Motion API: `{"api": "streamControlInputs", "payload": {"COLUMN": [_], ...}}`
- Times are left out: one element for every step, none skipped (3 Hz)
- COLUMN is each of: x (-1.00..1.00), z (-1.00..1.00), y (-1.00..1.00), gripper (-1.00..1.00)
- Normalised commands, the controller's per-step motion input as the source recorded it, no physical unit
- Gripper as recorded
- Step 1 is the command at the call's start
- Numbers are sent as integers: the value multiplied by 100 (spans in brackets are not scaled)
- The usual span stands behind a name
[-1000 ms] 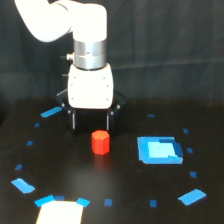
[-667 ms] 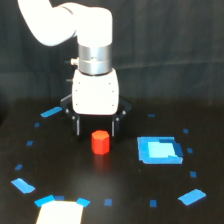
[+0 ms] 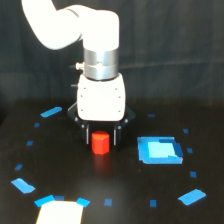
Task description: Pick up the red object from the table
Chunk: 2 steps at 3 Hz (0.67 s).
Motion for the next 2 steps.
{"api": "streamControlInputs", "payload": {"x": [-31,6], "z": [47,100], "y": [-44,-29], "gripper": [-89,-70]}}
